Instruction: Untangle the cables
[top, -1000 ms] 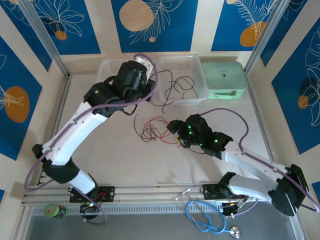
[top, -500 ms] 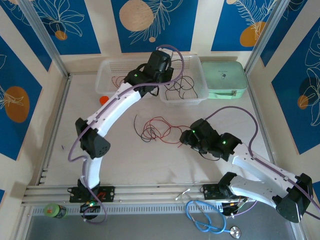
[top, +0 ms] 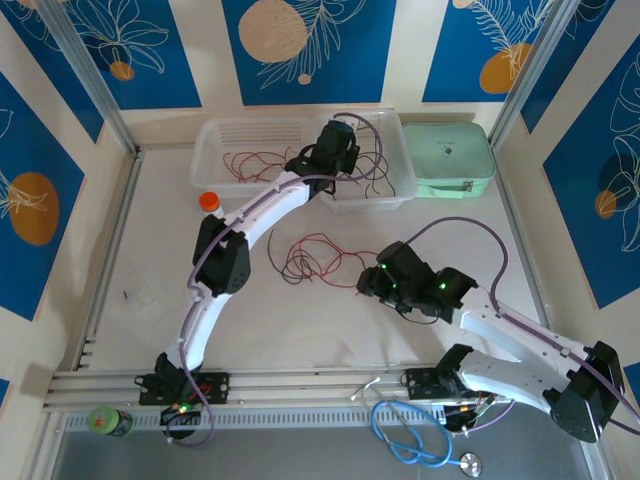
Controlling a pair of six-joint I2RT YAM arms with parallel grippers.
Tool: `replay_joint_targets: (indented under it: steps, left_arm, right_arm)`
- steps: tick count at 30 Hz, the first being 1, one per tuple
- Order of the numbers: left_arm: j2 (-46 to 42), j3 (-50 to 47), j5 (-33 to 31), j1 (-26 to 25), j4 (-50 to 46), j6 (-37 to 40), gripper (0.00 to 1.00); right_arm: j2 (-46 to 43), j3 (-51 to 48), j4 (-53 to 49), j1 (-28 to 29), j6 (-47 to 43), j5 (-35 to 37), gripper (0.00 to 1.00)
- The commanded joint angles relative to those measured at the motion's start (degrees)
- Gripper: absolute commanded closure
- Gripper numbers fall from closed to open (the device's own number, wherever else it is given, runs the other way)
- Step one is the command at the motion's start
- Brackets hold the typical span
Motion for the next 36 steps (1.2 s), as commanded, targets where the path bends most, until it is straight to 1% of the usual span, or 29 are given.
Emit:
replay_joint_targets:
  steps: [1, 3, 5, 7, 11, 14, 15, 19, 22, 24, 27, 29, 31, 36]
  left_arm:
    - [2.98, -0.48, 0.78, 0.09, 2.34, 0.34, 1.0]
    - [4.15, -0.9, 2.07, 0.04, 1.65, 0.21, 0.96]
    - [4.65, -2.01, 3.72, 0.05, 1.87, 0.33, 0.89]
    - [4.7, -3.15, 4.48, 0.0, 2.03, 0.38, 0.78]
    - [3.49, -3.65, 6.39, 0.0, 1.67, 0.81, 0.45]
    - [0.88, -3.62, 7.73, 0.0, 1.88, 0.99, 0.31]
    - [-0.35, -3.58, 8.16, 0.0, 2.01, 1.08, 0.28]
    - [-5.82, -3.68, 8.5, -0.09, 1.66, 1.73, 0.21]
    - [-11.44, -5.48, 6.57, -0.09, 0.26, 1.78, 0.19]
    - [-16.28, -8.82, 4.83, -0.09, -0.29, 1.37, 0.17]
    - [-24.82, -16.8, 2.13, -0.09, -1.6, -0.31, 0.13]
    - [-31.61, -23.1, 0.48, -0.01, -4.0, -3.33, 0.12]
    - [-38.03, -29.8, 0.26, 0.0, -6.28, -6.33, 0.12]
    - [-55.09, -48.57, 1.13, 0.01, -8.86, -13.68, 0.12]
  right_arm:
    - [0.59, 0.73, 0.07, 0.35, -1.54, -1.14, 0.34]
    - [1.1, 1.2, 0.11, 0.36, -2.03, -1.32, 0.34]
    - [1.62, 1.31, 0.36, 0.36, -2.22, -1.41, 0.34]
    - [2.15, 1.2, 1.1, 0.44, -2.22, -1.88, 0.34]
    - [3.36, 0.85, 2.38, 0.7, -2.29, -2.53, 0.34]
    - [4.85, 0.81, 3.17, 1.12, -2.77, -2.49, 0.34]
    - [5.44, 0.81, 3.65, 1.28, -3.15, -2.57, 0.34]
    - [8.13, 1.27, 7.03, 2.81, -7.0, -2.51, 0.34]
    - [11.2, 2.77, 9.75, 4.16, -13.36, -2.44, 0.34]
    - [13.59, 4.2, 10.98, 4.73, -18.4, -2.24, 0.34]
    - [17.55, 7.01, 12.46, 5.18, -26.25, -2.07, 0.33]
    - [20.23, 8.75, 14.08, 5.36, -31.26, -2.73, 0.33]
    - [22.76, 10.47, 15.53, 5.37, -34.93, -3.87, 0.34]
    - [30.19, 15.35, 17.49, 5.06, -39.37, -5.23, 0.4]
